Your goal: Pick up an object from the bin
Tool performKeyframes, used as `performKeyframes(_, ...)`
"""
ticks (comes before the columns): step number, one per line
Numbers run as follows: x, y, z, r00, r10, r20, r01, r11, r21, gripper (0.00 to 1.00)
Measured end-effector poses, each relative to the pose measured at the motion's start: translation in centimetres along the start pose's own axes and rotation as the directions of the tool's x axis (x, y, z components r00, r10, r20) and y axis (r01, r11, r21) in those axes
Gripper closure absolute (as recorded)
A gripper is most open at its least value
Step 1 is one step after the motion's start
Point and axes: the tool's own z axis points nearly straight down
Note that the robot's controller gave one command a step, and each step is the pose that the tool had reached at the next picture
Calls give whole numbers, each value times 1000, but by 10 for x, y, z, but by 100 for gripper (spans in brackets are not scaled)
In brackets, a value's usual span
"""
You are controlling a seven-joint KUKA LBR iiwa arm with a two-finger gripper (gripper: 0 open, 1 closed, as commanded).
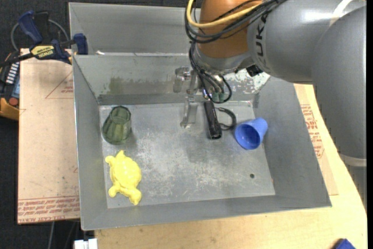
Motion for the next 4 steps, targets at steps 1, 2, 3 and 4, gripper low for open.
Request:
performKeyframes(1,-2,-1,-5,1000,2,7,-2,1000,0,0)
performKeyframes(2,9,-111,81,990,-140,6,140,990,0,0)
performKeyframes(3,1,-131,24,937,-348,17,348,937,5,0)
performKeyframes(4,-4,-133,64,961,-278,8,278,961,-1,0)
